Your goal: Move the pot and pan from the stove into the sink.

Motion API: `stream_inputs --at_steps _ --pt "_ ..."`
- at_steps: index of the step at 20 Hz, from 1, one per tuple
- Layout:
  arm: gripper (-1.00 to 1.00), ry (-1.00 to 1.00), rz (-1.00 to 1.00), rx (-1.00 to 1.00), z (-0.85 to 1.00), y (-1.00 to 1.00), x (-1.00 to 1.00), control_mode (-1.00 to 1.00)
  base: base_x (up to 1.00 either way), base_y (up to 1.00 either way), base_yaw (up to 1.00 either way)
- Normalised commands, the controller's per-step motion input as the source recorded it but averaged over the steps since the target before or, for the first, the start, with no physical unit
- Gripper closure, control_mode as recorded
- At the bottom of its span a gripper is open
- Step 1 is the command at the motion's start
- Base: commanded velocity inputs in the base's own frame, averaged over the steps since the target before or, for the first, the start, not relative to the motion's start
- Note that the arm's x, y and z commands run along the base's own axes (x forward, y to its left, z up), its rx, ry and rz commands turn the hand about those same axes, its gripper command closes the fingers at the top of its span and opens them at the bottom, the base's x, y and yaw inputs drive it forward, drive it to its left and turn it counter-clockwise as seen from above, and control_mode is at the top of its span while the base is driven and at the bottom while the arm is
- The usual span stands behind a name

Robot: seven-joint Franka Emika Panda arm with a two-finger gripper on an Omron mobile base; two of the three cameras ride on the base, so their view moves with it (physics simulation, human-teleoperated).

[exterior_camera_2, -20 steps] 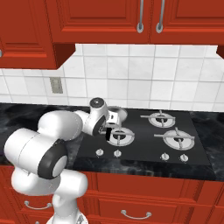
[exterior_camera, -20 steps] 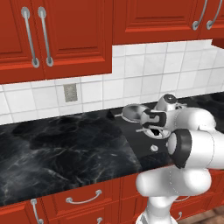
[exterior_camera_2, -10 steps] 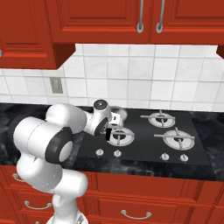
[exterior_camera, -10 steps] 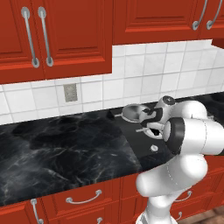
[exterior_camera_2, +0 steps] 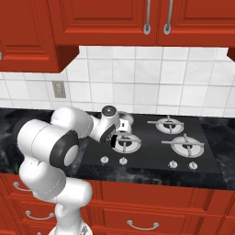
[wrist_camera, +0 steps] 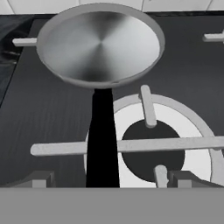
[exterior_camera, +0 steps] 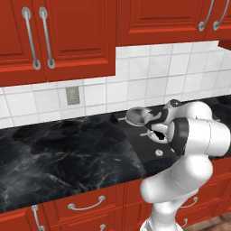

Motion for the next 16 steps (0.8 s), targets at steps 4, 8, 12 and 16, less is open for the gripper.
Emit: stream_inputs --at_steps 4,8,12,16 --pt "-1.0 0.0 0.0 0.0 -0.13 0.01 0.14 -1.0 0.0 0.0 0.0" --pt "-1.0 0.0 0.0 0.0 -0.24 0.03 0.15 -1.0 0.0 0.0 0.0" --pt "-1.0 0.0 0.0 0.01 -0.33 0.0 0.08 -1.0 0.0 0.0 0.0" --pt "-1.0 0.0 0.0 0.0 -0.28 0.0 0.01 -1.0 0.0 0.0 0.0"
